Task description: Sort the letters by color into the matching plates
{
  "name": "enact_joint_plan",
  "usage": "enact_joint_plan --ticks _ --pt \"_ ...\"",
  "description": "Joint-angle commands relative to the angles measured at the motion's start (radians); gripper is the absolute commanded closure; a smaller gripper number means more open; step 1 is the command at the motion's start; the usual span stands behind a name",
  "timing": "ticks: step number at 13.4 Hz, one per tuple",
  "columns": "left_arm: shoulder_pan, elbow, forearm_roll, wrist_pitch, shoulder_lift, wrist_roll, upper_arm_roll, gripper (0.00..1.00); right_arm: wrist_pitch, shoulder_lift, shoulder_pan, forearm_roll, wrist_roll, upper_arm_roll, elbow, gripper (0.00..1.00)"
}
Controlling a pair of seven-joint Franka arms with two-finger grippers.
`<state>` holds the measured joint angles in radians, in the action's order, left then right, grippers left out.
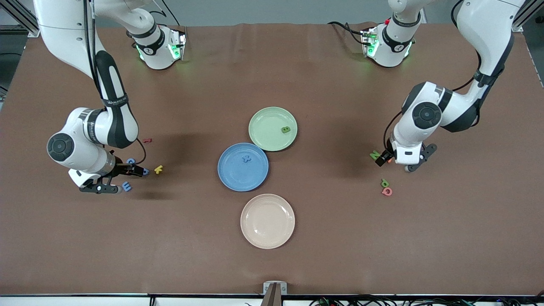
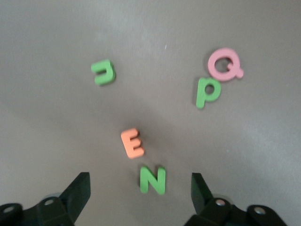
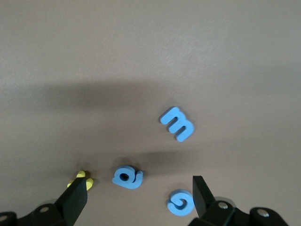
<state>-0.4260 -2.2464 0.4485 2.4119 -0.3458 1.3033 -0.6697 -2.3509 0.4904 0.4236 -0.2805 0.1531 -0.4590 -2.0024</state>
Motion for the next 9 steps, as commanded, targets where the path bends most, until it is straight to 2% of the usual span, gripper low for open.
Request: enact_joint_plan --ticks 1,4,9 --pt "-0.008 -0.076 0.009 0.082 0.034 0.043 -0.008 0.1 -0.01 0.026 -0.019 -0.078 0.063 0.014 0.004 0.04" --pt "-0.017 -0.099 0.009 0.133 0.015 0.05 -0.005 0.15 -0.011 0.048 -0.017 -0.134 0.114 0.014 0.004 0.11" --pt "-0.019 -0.094 0.028 0.136 -0.035 0.048 -0.002 0.24 -0.011 0.062 -0.017 -0.135 0.123 0.014 0.004 0.24"
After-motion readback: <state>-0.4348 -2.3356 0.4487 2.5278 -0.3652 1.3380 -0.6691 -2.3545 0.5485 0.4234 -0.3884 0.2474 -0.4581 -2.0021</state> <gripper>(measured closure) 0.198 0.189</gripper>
